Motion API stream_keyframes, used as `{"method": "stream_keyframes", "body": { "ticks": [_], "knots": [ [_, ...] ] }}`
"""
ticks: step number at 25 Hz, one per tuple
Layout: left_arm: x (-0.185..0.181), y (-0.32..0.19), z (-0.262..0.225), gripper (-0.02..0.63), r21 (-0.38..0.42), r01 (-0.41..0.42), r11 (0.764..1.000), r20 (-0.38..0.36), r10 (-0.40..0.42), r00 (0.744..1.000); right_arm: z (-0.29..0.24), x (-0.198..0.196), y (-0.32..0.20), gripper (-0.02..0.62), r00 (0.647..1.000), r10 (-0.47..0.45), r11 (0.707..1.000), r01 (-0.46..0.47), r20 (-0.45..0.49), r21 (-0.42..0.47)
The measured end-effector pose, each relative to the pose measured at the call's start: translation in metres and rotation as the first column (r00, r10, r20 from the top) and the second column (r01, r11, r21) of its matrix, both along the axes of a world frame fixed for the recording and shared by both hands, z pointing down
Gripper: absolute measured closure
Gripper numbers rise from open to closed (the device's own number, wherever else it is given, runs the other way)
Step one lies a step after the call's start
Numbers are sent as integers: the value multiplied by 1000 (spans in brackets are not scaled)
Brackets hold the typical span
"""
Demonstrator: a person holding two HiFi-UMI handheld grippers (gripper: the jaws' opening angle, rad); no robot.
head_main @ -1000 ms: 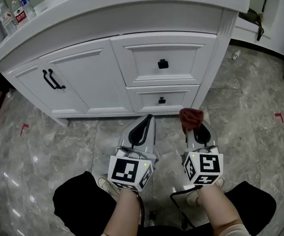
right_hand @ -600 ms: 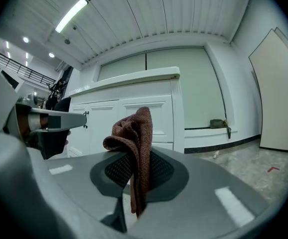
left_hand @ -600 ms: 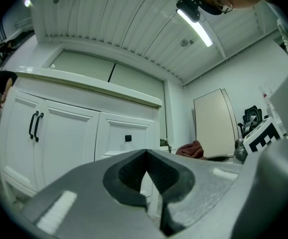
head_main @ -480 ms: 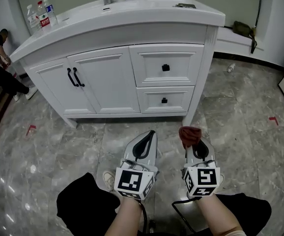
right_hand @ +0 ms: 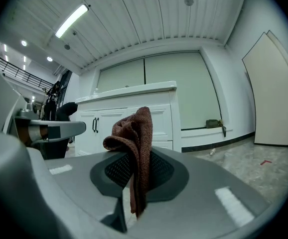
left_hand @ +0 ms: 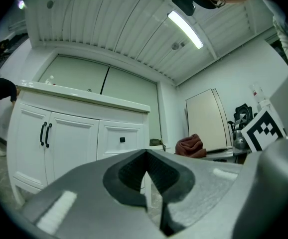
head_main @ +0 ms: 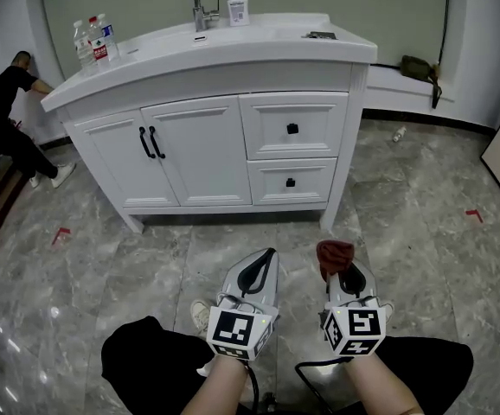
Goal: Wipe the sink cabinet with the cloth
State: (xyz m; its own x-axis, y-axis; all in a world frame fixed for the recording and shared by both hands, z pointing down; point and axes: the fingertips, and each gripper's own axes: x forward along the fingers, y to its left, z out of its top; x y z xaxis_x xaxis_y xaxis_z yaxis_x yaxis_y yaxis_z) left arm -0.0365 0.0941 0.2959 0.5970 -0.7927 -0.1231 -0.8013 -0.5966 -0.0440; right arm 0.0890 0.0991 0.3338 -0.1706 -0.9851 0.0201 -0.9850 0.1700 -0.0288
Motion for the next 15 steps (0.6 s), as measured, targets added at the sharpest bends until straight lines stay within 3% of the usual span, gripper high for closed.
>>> {"method": "stream_keyframes", "body": {
  "ticks": [15],
  "knots": [
    [-3,21,-9,606,31,-32,999,-8,33,999,-10,3,11,518,998,19,1000,-19,54,9]
  ]
}}
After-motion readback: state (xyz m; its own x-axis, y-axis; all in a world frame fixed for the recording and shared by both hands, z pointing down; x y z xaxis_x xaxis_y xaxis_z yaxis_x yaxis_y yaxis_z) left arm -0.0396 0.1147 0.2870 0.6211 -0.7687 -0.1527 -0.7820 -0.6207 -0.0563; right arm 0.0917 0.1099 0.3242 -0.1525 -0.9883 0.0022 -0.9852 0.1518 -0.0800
